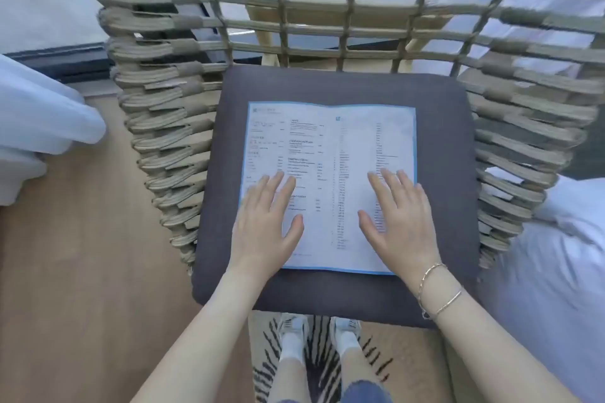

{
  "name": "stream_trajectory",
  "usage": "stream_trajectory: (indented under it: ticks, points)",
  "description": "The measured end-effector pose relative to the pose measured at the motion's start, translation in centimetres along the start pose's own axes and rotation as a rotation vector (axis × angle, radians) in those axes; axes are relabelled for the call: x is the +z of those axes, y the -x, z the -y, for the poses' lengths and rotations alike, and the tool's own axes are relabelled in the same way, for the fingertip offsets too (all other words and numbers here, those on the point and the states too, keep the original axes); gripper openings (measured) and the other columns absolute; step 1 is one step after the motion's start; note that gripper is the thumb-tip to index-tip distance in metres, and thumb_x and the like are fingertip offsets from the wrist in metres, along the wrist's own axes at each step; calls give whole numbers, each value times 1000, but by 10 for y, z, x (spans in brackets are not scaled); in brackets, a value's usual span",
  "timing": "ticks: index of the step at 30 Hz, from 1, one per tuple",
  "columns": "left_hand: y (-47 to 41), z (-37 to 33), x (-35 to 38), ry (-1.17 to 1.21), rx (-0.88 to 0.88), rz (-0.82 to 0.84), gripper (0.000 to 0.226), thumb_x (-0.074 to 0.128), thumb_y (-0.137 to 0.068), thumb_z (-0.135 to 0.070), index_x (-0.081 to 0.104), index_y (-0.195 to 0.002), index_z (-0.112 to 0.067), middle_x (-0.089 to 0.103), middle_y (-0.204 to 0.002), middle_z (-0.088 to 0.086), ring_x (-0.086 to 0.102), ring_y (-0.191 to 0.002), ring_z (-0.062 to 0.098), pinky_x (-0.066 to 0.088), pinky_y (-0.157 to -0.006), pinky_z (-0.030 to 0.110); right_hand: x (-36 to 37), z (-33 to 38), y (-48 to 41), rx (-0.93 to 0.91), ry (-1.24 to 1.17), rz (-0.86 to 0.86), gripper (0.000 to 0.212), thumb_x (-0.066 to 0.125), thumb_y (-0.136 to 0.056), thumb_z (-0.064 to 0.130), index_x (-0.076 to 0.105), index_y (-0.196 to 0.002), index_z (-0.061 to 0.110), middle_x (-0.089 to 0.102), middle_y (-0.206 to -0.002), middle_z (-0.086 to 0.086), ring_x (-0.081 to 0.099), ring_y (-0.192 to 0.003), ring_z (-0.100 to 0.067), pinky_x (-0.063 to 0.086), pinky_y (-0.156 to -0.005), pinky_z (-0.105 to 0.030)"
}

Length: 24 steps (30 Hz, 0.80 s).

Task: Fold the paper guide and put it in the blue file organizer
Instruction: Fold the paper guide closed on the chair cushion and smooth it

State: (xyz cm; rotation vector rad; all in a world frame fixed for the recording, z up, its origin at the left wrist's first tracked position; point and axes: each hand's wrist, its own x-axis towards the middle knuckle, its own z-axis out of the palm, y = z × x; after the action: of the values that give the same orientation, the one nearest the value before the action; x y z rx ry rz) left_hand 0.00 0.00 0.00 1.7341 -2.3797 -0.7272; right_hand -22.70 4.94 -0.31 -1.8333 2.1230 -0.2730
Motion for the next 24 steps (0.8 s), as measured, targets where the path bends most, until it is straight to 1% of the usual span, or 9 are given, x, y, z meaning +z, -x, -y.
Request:
stream_trajectory:
  ticks: [3, 8, 11, 13, 15, 18, 20, 22, 24]
  points:
    - [-5, 15, 30, -22, 29, -25, 57, 51, -87, -30, 50, -140, -10, 44, -150, 12, 37, -140, 35, 28, -113, 51, 31, -9, 2, -28, 29, -23, 58, 47, -91, 38, 47, -144, 14, 47, -150, -8, 36, -142, -37, 26, -114, -59]
    - [-3, 35, 57, -78, 87, -46, 59, 45, -91, -33, 43, -145, -12, 38, -154, 11, 28, -143, 33, 12, -119, 43, 56, -25, 10, -38, 47, -30, 58, 45, -94, 38, 43, -147, 16, 43, -153, -7, 30, -146, -34, 20, -117, -58]
    - [-3, 36, 60, -85, 89, -34, 59, 43, -92, -35, 41, -146, -13, 37, -155, 11, 25, -145, 32, 9, -120, 41, 61, -25, 10, -32, 71, -20, 58, 44, -94, 38, 42, -148, 16, 42, -154, -7, 29, -146, -34, 17, -118, -57]
    - [-3, 35, 56, -63, 72, -45, 59, 43, -92, -37, 41, -146, -14, 36, -155, 11, 26, -144, 32, 11, -120, 42, 59, -25, 11, -32, 65, -27, 58, 43, -95, 38, 41, -148, 16, 41, -155, -7, 28, -147, -33, 16, -118, -57]
    - [-1, 37, 47, -70, 4, -83, 60, 45, -91, -40, 40, -146, -15, 36, -155, 13, 29, -142, 34, 17, -117, 46, 55, -26, 13, -14, 65, -42, 58, 43, -95, 39, 40, -149, 16, 39, -156, -7, 28, -147, -32, 15, -119, -56]
    - [6, 42, 31, -9, -229, -137, 67, 55, -89, -42, 35, -146, -15, 34, -151, 20, 29, -136, 37, 30, -109, 51, 41, -34, 20, 69, 86, -57, 60, 40, -95, 42, 38, -150, 16, 36, -157, -8, 28, -147, -32, 15, -119, -53]
    - [12, 42, 24, 70, -361, -125, 74, 64, -86, -38, 32, -147, -11, 37, -147, 24, 30, -133, 39, 32, -107, 52, 31, -42, 29, 131, 87, -38, 61, 38, -95, 44, 37, -150, 16, 36, -157, -11, 28, -146, -33, 18, -118, -54]
    - [17, 41, 21, 102, -404, -121, 76, 68, -85, -33, 31, -147, -7, 42, -141, 24, 33, -129, 40, 30, -107, 50, 26, -51, 37, 174, 86, -9, 62, 37, -95, 44, 37, -150, 15, 36, -157, -13, 28, -146, -34, 19, -118, -55]
    - [17, 40, 21, 130, -412, -139, 74, 69, -85, -29, 33, -146, -7, 45, -138, 22, 35, -126, 39, 30, -106, 48, 26, -57, 42, 192, 90, 21, 63, 36, -95, 45, 36, -151, 16, 34, -158, -13, 26, -147, -33, 17, -118, -54]
